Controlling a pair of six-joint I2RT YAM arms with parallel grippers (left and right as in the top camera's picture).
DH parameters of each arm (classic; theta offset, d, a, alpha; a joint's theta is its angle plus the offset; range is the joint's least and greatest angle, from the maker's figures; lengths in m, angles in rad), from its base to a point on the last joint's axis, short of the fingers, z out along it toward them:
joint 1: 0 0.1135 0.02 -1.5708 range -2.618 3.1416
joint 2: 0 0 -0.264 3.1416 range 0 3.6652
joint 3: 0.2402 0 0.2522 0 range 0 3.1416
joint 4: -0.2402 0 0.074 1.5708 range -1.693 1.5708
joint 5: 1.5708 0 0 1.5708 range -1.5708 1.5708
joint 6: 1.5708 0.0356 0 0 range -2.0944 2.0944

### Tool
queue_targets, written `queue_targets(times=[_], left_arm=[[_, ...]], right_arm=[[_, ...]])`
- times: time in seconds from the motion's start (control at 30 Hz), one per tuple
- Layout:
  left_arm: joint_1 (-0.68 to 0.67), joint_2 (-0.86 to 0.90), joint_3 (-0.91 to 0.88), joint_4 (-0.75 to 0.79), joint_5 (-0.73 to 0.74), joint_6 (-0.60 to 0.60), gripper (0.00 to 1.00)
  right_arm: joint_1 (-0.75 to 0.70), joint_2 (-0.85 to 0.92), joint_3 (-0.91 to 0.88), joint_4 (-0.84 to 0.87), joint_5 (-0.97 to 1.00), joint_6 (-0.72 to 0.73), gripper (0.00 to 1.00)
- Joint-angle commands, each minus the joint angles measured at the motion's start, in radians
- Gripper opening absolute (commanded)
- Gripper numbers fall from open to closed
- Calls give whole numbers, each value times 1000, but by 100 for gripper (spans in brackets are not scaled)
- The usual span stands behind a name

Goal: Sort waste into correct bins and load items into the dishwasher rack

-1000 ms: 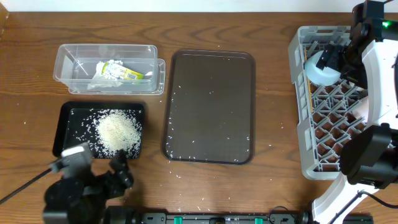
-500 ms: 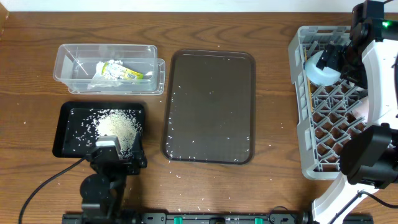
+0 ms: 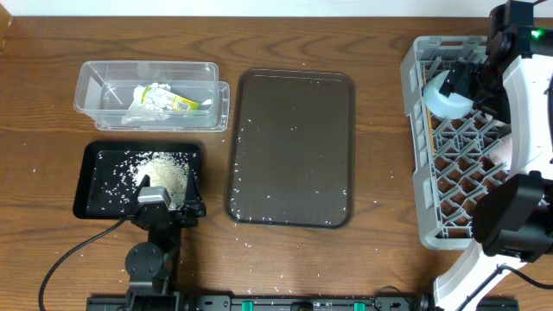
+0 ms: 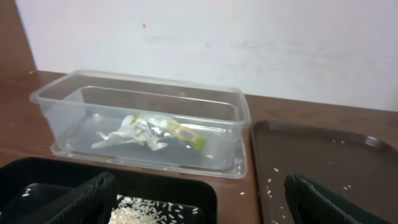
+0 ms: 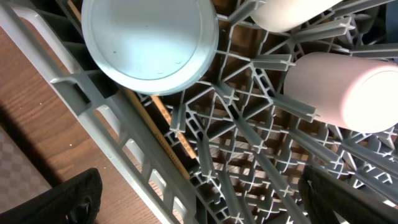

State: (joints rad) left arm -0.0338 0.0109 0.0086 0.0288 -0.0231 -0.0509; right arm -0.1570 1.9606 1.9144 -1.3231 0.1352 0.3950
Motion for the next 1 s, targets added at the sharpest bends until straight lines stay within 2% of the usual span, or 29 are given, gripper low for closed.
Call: queue_targets(times=[0.0, 0.17, 0.97], left_arm=[[10, -10, -5, 14, -42, 10, 89], [32, -10, -5, -101, -41, 10, 89], [32, -7, -5, -97, -30, 10, 89]], right_arm=[[0, -21, 0, -1, 14, 16, 99], [0, -21, 0, -1, 14, 16, 99], [1, -21, 0, -1, 14, 16, 99]])
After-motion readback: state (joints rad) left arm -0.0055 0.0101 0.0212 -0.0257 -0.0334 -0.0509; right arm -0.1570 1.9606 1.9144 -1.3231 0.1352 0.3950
